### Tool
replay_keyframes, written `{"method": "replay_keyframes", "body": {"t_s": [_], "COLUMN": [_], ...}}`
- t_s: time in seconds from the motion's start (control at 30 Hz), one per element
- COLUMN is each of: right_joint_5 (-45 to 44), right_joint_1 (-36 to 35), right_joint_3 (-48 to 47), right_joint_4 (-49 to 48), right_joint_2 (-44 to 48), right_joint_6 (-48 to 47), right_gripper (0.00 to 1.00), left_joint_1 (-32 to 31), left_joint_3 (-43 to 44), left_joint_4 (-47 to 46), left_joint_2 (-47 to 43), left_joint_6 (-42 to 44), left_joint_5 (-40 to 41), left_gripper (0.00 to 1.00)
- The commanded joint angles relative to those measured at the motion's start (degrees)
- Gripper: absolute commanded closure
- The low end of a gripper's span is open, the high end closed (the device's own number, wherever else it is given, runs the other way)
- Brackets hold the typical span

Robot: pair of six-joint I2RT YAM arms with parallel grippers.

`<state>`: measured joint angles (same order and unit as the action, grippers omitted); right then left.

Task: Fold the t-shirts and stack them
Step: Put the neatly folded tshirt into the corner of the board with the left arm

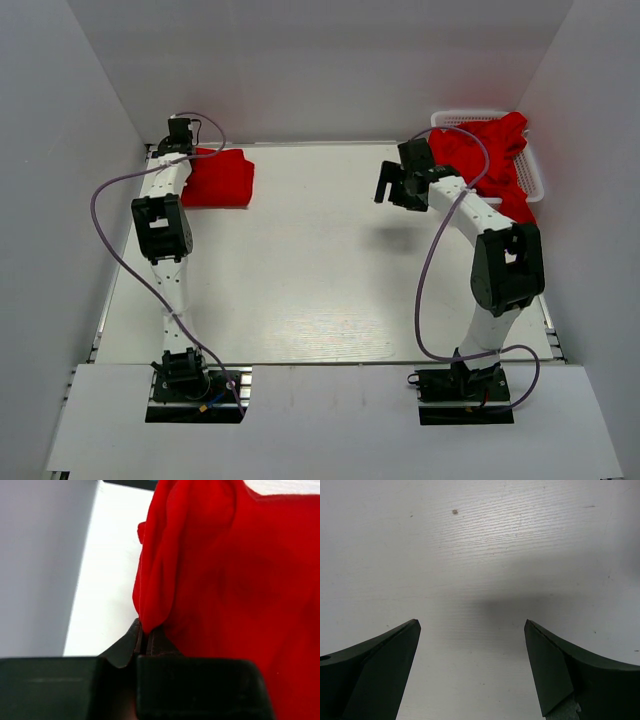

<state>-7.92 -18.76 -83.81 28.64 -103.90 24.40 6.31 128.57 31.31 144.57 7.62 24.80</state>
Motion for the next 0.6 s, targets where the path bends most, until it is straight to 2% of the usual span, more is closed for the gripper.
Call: {"method": "replay_keyframes", "body": {"t_s": [0.0,0.07,0.5,0.57], "right_joint_5": [1.51,2.20,0.45,0.62], "right_joint_1": [0.04,-0.04,-0.05,-0.22], "right_joint_3": [-2.41,-2.50,-2.24,-2.06], "right_joint_4": [0.27,0.27,1.85,2.20], "right_joint_2": [-1.30,-1.74,0.18,0.45], "right_joint_6": [0.99,1.00,1.70,1.52], "right_gripper": [0.10,0.10,0.10,0.10], "left_joint_1": [0.55,1.08,3.80,3.80], "left_joint_3": [3.26,3.87,6.34,5.55], "left_joint_4": [-7.13,-9.76,-10.48,-10.48], "left_joint_2": [-0.61,0.00,0.27,-1.39], "left_joint_6": [4.41,5.74,5.21,4.69], "left_joint_5": [5.69,7.36,10.10,10.10], "left_gripper": [1.00,1.00,1.00,0.41]}}
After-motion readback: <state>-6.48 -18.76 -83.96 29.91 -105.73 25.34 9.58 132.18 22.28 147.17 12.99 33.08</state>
